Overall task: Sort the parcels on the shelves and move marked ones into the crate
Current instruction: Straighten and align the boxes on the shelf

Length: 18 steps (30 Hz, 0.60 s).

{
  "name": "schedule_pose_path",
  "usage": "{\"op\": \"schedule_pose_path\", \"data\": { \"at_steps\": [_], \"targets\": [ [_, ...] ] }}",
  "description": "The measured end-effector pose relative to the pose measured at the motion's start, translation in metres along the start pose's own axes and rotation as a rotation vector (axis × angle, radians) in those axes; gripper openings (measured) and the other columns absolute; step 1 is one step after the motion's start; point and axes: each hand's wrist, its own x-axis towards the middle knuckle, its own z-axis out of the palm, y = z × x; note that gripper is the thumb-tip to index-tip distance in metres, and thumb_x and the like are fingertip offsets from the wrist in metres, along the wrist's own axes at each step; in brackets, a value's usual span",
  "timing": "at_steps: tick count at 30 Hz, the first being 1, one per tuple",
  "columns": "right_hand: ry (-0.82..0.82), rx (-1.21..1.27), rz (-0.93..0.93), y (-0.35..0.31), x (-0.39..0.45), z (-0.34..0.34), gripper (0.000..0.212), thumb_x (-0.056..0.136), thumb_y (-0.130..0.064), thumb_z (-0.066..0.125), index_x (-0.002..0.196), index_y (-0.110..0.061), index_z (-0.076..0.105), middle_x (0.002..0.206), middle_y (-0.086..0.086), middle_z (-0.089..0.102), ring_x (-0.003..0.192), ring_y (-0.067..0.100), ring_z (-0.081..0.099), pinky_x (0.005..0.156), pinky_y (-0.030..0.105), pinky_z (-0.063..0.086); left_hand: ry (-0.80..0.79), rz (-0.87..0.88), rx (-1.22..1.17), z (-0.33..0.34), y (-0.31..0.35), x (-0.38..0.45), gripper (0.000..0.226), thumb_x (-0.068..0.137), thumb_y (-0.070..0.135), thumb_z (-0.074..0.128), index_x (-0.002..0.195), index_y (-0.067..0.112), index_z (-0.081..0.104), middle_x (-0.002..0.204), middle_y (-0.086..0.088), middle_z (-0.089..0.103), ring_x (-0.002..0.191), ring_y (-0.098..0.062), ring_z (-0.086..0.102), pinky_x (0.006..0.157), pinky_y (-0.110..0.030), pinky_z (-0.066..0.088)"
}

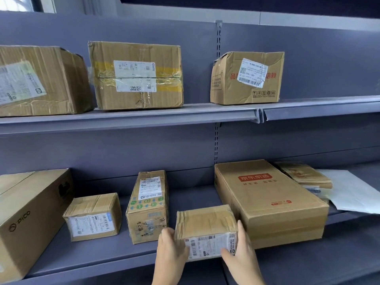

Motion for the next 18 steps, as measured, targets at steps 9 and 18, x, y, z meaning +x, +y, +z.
{"op": "schedule_pose_path", "data": {
  "at_steps": [9, 18],
  "targets": [
    [-0.136, -0.233, -0.045, 0.009, 0.023, 0.016, 0.092, 0.089, -0.010, 0.055, 0.144, -0.008, -0.019, 0.157, 0.005, 0.003, 0.143, 0.017, 0.017, 0.109, 0.018, 0.015, 0.021, 0.076, 0.268, 0.005, -0.015, 0.002, 0.057, 0.092, 0.003, 0.042, 0.142, 0.010, 0.017, 0.140, -0.008, 0.034, 0.126, -0.021, 0.040, 0.088, -0.017, 0.031],
    [-0.140, -0.472, -0.165, 0.020, 0.031, 0.022, 0.083, 0.093, -0.017, 0.047, 0.144, -0.006, -0.018, 0.152, 0.011, -0.028, 0.144, 0.022, -0.009, 0.113, 0.021, 0.010, 0.155, 0.673, 0.954, 0.014, -0.024, -0.008, 0.045, 0.097, 0.004, 0.004, 0.130, 0.004, 0.034, 0.148, -0.021, 0.025, 0.143, -0.027, -0.012, 0.107, -0.042, 0.014]
  ]
}}
